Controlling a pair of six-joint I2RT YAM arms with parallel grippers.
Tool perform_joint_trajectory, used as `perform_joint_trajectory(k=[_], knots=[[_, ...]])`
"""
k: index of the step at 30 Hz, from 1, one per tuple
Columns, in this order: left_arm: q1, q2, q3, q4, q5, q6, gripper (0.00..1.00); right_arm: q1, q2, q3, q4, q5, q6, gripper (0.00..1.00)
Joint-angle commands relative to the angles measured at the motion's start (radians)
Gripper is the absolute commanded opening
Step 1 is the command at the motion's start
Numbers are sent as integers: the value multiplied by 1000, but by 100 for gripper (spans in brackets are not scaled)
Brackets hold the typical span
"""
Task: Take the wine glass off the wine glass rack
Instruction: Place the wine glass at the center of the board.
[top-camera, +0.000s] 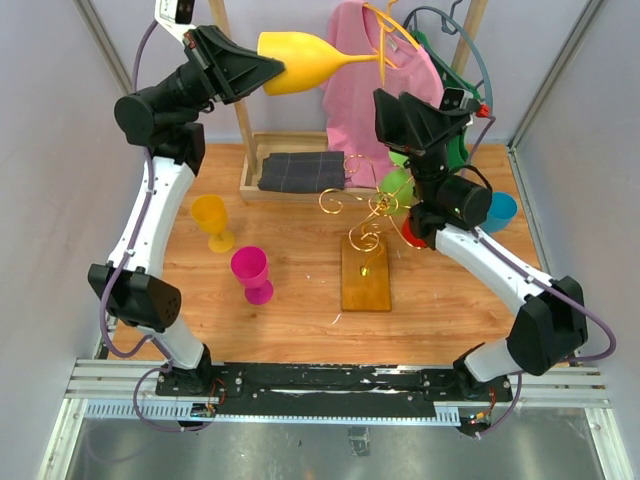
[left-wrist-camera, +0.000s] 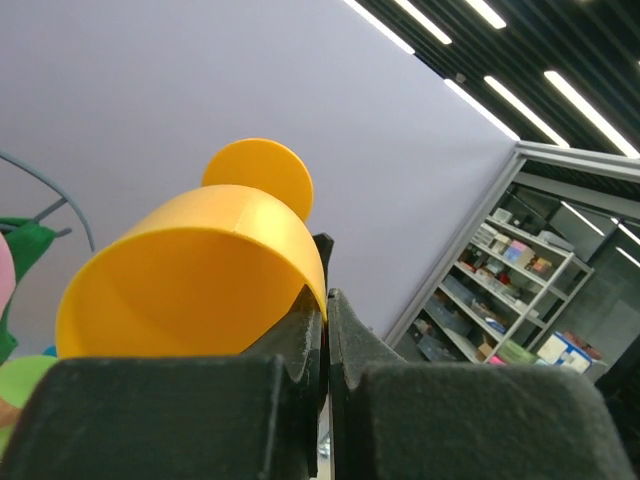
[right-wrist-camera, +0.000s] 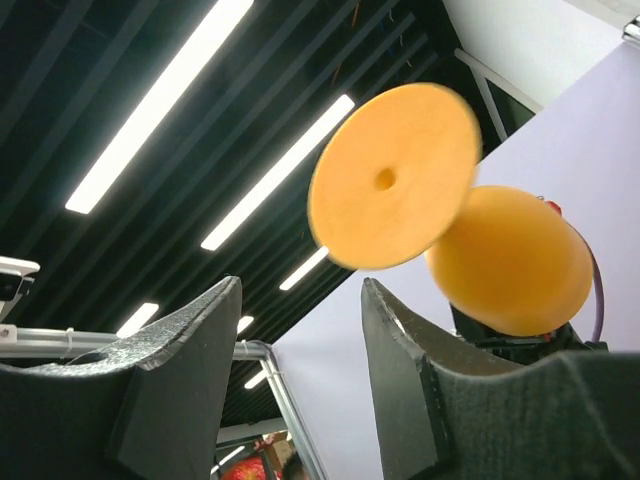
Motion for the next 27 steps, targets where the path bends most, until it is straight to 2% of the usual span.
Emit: perform_joint_trajectory(k=[1,10,15,19,21,22,25,26,27], knots=[[14,-38,58,1,-11,42,0,11,-54,-29,84,-16,-40,53],[104,-55,141,-16,-23,81,0,12,-155,-67,29,-117,-90,56],[112,-74,126,-15,-15,100,0,13,-184,-29,4,-162,-103,57],[152,-106,82,-63,-18,172,0,13,-220,3,-47,-200,-138,59],[172,-143,39,-158,-30,299,0,13,-250,16,-108,-217,-174,59],[174,-164,31,-268,-36,408,0,13,-271,24,-151,-228,-202,59],[175,-192,62,-638,-77,856,0,12,-344,72,-407,-286,-328,59],[174,-181,112,-852,-111,1003,0,11,-366,99,-523,-302,-389,59],[173,-166,174,-969,-139,1108,0,11,-397,136,-648,-311,-457,59]])
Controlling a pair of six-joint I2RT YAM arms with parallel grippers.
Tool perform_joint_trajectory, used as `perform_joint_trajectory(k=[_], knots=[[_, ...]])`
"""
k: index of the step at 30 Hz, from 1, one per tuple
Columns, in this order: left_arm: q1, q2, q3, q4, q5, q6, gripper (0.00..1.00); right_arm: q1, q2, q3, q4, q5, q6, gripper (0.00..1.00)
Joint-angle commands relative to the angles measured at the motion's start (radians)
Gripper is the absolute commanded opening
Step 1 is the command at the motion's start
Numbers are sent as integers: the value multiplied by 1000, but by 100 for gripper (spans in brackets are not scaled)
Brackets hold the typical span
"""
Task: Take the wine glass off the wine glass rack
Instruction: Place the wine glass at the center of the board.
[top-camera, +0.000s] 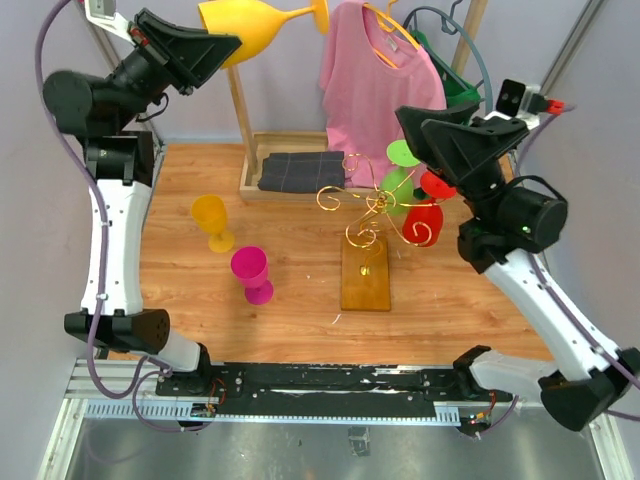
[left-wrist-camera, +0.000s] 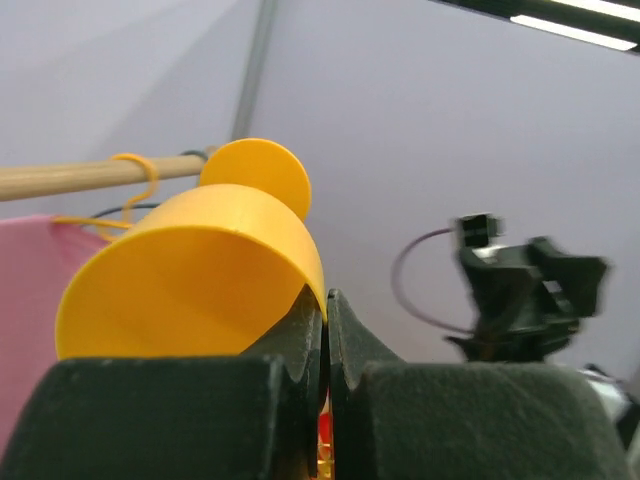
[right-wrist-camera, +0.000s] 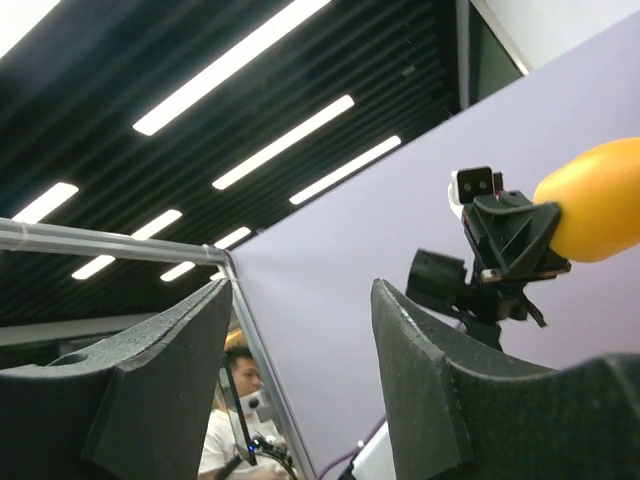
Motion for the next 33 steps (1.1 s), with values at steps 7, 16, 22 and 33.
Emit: perform_joint_trajectory(k=[7,16,22,33], knots=[[2,78,333,-1139,-652,1114,0,10,-194,438,-1211,51,-736,62],[4,-115,32,-1274,-1136,1297,0,12,-289,502,-1584,324,-941,64],[24,-192,-45,-1376,-1229,1279,0,11,-344,474,-1694,419,-984,65],[233,-291,-371,-1398,-866,1106,0,11,-426,455,-1768,467,-984,67]])
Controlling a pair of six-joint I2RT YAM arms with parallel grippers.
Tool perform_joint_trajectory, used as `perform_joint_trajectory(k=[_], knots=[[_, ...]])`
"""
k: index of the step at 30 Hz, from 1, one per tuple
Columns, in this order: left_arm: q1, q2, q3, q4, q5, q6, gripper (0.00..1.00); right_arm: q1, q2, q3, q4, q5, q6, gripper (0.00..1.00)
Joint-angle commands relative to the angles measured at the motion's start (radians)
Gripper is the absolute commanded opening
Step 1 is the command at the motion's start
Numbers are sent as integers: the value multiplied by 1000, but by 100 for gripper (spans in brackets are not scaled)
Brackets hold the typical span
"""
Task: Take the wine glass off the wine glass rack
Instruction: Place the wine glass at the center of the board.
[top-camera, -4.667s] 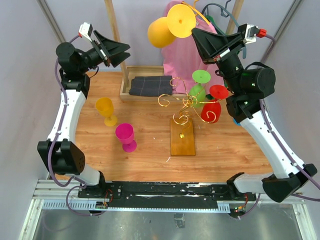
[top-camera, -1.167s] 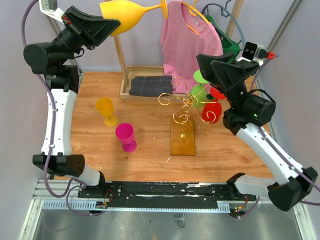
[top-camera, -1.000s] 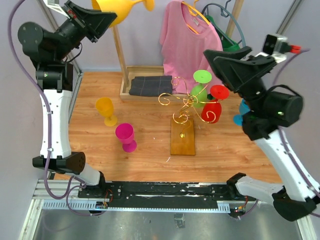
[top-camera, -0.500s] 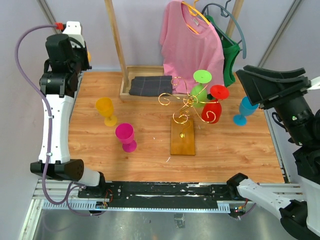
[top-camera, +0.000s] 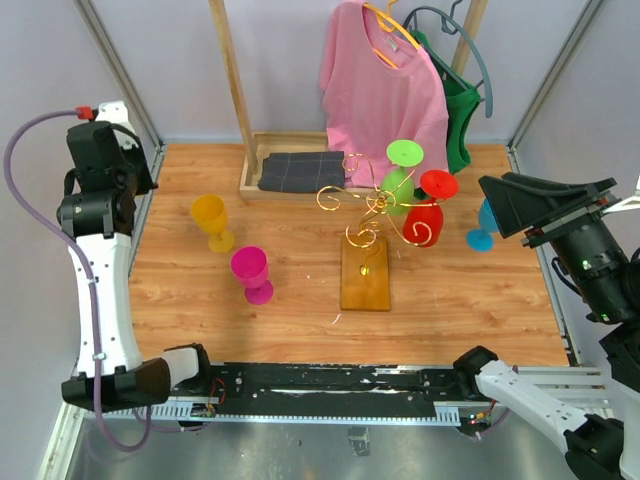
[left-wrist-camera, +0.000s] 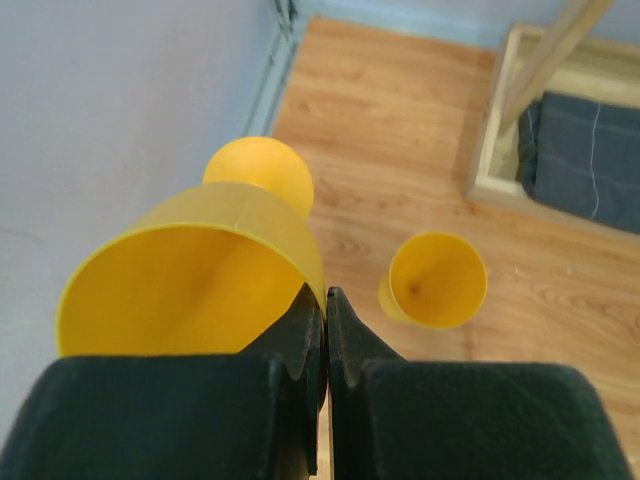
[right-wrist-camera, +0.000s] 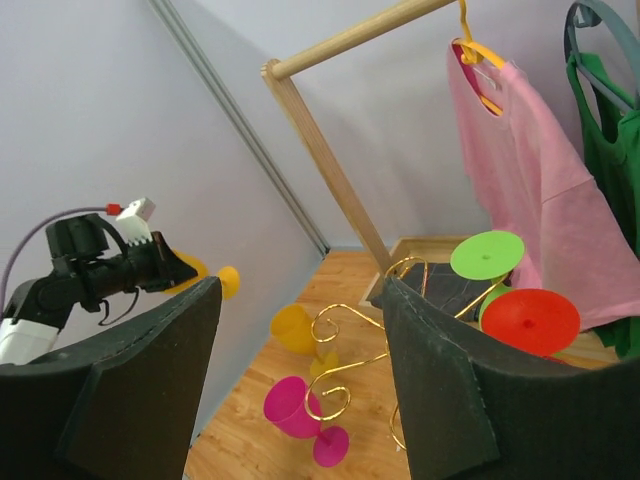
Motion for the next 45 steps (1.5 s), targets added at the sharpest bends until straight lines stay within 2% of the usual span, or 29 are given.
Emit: perform_joint_trajectory(k=[1,6,30,45], knots=[[85,14,-128,-4,235,-79,0,11,-20,28,-49,46,-27,67],[97,54,-195,24,301,-68,0,11,-46,17,-54,60,-12,67],[98,159,-449,148,272,-30,0,12,-36,23,-60,82,-39,68],[98,226,-447,157,260,4,1,12,-45,19,-60,89,-36,68]])
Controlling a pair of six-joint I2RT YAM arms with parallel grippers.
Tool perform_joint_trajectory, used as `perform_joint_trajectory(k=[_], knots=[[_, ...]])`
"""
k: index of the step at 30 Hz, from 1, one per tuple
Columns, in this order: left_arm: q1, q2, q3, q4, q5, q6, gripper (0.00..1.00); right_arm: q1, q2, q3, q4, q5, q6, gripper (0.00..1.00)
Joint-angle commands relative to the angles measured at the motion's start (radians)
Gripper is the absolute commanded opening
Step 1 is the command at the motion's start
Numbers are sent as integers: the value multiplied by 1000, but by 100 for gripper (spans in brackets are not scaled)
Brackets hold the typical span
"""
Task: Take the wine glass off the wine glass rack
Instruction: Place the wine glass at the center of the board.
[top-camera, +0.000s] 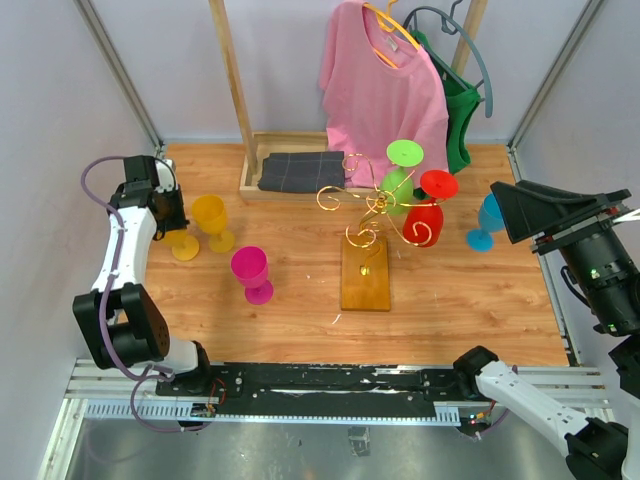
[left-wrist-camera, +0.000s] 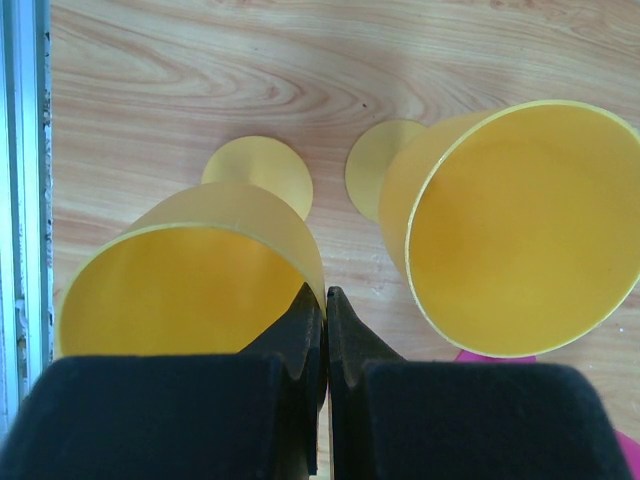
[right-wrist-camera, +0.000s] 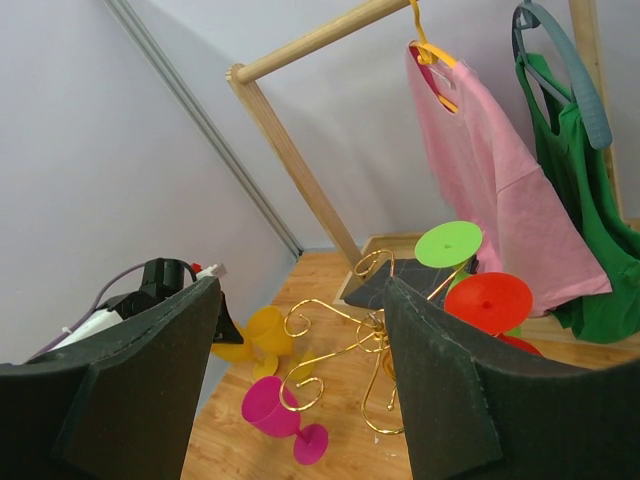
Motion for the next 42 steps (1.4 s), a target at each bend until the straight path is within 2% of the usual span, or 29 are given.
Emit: perform_joint_trajectory(k=[1,5,12,21,23,33,39,42], knots=[[6,8,16,19,6,35,3,12,-7,5,12,18,-15,68],[6,6,16,11,24,42,24,12,-10,-9,12,18,-13,68],[5,-7,38,-3,22,44,47,11,-14,-13,12,16,-11,68],[6,-62,113,-56,33,61,85,11,-19,-41,10,24,-5,68],[6,-80,137,-70,42,67,91,12,-17,-50,-8,41,-7,68],[6,-146,220,-130,54,82,96,11,28,-57,-97,133,18,71],[6,-187,249,-132,44,94,96,12,105,-11,-273,284,65,74],[6,-214,280,-122,63,95,97,9,175,24,-316,297,96,75]])
